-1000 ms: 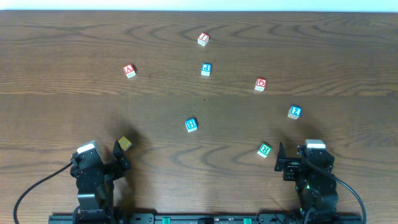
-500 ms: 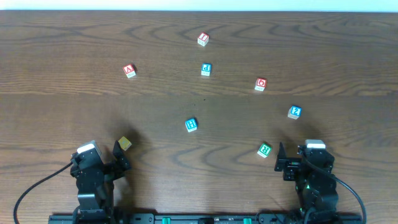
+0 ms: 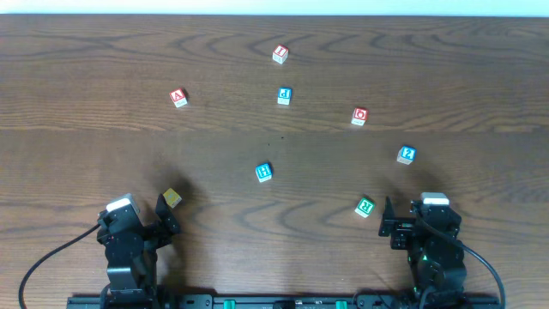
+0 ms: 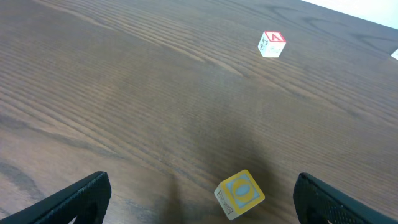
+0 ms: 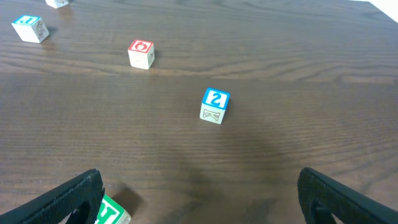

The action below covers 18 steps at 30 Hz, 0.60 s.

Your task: Spell out Ai2

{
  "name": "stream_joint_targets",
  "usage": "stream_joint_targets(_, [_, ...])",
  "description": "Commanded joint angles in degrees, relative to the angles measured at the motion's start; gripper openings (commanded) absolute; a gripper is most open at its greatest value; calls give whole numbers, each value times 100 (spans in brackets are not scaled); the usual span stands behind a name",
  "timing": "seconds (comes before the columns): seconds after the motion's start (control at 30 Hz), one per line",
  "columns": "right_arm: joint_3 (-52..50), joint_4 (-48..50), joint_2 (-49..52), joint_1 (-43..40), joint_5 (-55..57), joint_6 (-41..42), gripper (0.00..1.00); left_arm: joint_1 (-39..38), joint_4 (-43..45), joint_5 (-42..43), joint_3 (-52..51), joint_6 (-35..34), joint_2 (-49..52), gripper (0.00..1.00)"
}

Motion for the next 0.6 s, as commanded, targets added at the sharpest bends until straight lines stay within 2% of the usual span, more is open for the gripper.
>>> stream_joint_targets(0.0, [-13, -2, -57, -37, 42, -68, 99, 17, 20, -17, -85, -39, -37, 95])
stream_joint_targets(0.57, [-13, -2, -57, -37, 42, -68, 99, 17, 20, -17, -85, -39, -37, 95])
